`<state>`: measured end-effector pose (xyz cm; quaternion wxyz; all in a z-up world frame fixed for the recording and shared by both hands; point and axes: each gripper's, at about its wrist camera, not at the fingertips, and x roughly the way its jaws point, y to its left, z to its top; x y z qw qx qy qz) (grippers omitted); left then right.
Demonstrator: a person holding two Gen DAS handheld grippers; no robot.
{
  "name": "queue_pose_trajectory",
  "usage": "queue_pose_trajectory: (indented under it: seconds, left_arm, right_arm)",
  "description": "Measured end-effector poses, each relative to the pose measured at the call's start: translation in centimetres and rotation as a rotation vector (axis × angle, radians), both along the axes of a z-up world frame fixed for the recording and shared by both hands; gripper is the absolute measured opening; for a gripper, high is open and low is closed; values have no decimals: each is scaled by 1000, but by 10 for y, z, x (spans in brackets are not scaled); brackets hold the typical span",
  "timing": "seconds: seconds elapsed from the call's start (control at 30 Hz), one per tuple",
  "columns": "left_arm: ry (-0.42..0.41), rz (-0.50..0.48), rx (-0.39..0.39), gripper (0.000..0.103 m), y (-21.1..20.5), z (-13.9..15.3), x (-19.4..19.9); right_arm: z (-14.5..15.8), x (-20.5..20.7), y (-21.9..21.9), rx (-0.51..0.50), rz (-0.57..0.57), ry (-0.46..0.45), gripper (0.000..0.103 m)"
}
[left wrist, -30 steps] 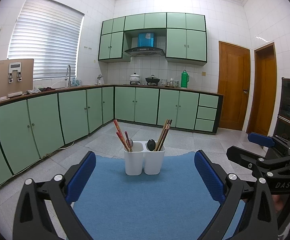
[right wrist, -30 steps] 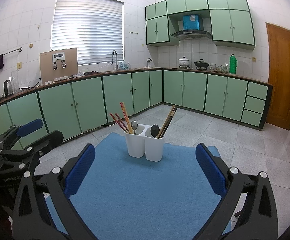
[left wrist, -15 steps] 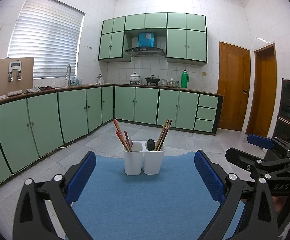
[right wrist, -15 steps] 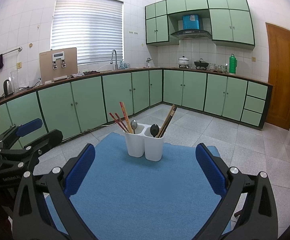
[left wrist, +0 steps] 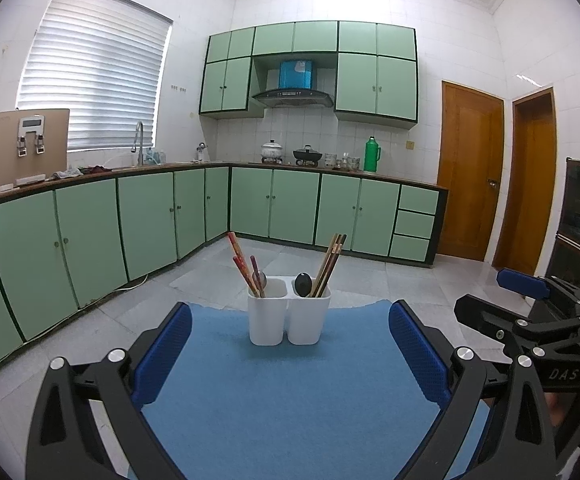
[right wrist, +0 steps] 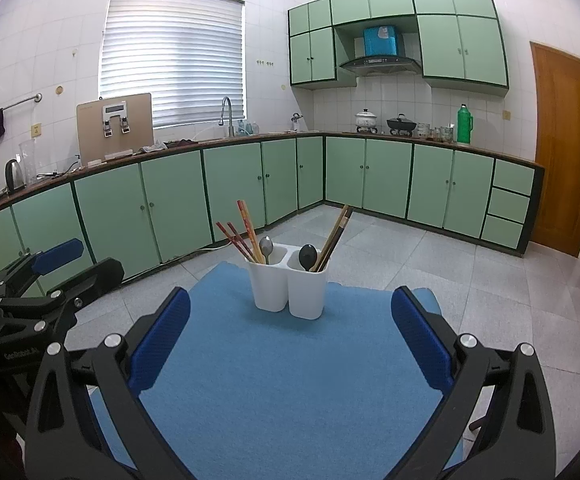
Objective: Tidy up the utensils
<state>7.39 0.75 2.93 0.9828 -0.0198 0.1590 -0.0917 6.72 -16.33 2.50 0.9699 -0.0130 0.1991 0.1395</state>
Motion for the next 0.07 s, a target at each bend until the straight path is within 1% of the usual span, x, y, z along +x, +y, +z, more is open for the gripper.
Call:
queue_pose_trajectory:
  seconds: [0.07]
  left_arm:
    - [0,0,0,97,0,0,0]
  right_arm:
    - [0,0,0,1,0,0,98]
